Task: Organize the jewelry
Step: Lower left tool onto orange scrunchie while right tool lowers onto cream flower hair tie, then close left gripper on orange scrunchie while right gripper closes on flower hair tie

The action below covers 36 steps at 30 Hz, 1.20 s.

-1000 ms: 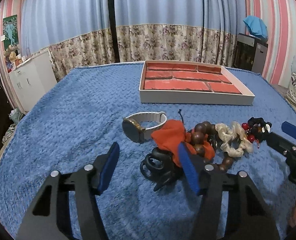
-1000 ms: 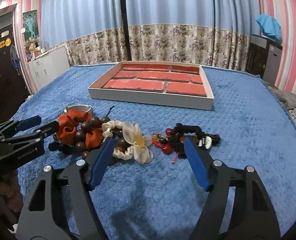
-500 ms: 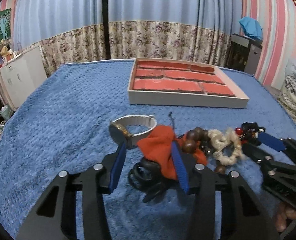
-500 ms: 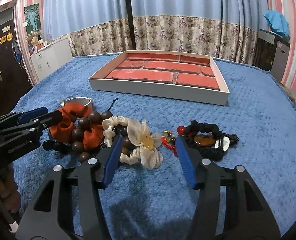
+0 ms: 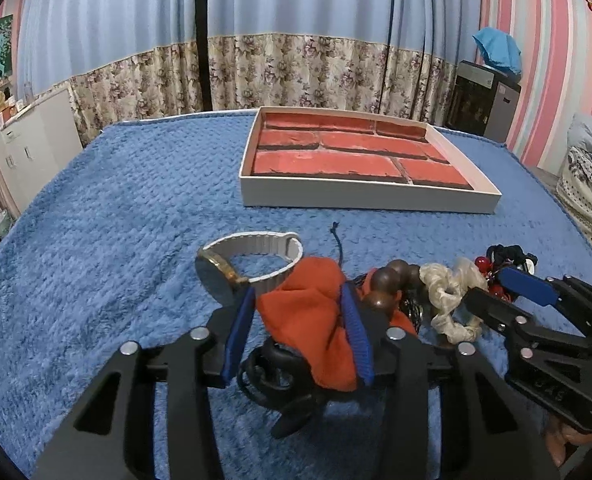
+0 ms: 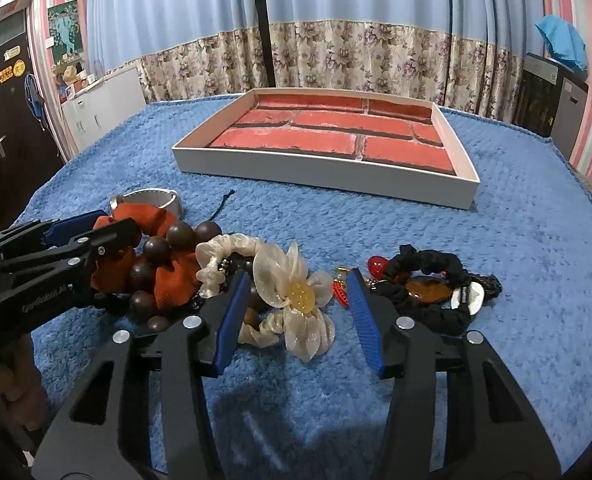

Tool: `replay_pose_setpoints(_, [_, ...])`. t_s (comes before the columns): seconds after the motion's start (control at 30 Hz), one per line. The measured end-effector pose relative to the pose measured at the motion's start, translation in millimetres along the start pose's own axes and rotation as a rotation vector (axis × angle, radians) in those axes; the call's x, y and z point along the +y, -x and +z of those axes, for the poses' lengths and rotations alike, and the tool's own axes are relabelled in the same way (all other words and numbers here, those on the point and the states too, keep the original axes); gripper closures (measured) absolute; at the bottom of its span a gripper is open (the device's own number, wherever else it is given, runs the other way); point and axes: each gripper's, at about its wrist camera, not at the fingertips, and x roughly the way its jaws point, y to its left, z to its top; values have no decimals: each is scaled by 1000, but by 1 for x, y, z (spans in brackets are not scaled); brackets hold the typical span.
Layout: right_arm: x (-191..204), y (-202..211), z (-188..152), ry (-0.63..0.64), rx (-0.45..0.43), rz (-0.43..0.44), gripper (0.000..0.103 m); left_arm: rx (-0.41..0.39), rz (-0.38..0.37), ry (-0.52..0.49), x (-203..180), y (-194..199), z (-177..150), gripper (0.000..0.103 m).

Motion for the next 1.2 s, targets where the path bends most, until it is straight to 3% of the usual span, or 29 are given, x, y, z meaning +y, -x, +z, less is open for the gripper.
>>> replay_pose_setpoints(0.27, [2, -13, 1, -1, 29, 1, 81, 14, -18, 14, 3, -9, -1, 72])
replay_pose_setpoints(0.8, [-3, 1, 0, -18, -9, 9, 83, -21, -62, 29, 3, 2, 0, 91])
replay_pose_setpoints(1.2, [-7, 22, 2, -29, -58, 19, 84, -78, -83, 17, -2, 25, 7, 93])
